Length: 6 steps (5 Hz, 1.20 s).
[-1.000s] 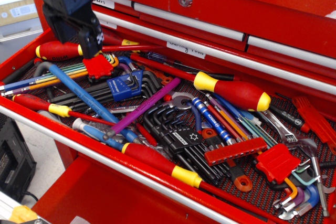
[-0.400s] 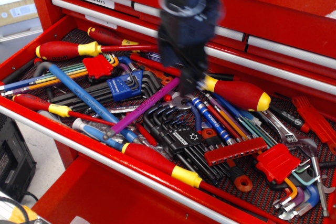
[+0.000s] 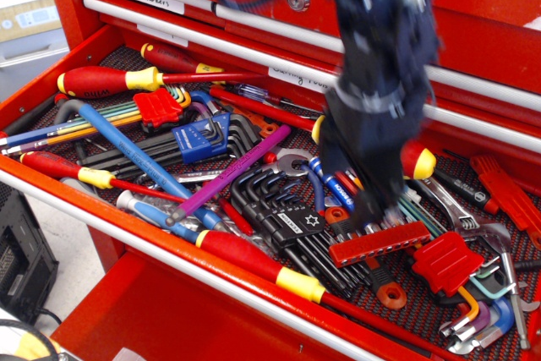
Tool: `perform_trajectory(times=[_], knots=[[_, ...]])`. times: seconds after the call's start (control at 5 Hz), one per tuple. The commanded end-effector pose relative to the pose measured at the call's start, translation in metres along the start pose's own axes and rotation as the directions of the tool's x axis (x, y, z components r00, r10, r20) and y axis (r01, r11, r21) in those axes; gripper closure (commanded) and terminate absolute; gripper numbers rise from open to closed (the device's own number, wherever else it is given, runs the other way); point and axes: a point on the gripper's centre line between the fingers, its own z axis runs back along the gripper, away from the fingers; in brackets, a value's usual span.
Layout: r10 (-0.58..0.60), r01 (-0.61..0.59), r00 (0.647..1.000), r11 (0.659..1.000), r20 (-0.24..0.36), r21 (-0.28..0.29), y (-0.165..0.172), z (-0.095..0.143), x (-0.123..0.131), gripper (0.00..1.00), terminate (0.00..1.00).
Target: Pick up bit holder
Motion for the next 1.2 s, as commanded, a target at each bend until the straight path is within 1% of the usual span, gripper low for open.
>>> perform_trajectory(times=[0.0, 0.2, 0.4, 0.6, 0.8, 1.0], knots=[[-0.004, 0.005, 0.996, 1.000, 0.093, -0.016, -0.002, -0.017, 0.004, 0.00, 0.00], [0.017, -0.011, 0.992, 0.999, 0.127, -0.044, -0.003, -0.028, 0.007, 0.00, 0.00], [0.056, -0.041, 0.985, 0.995, 0.162, -0.096, -0.003, -0.039, 0.005, 0.00, 0.00], [0.142, -0.121, 0.978, 0.982, 0.153, -0.143, 0.000, -0.043, 0.003, 1.00, 0.00], [0.151, -0.136, 0.982, 0.983, 0.113, -0.125, 0.000, -0.032, 0.006, 1.00, 0.00], [0.234, -0.230, 0.972, 0.968, 0.031, -0.098, 0.012, 0.001, 0.005, 1.00, 0.00]])
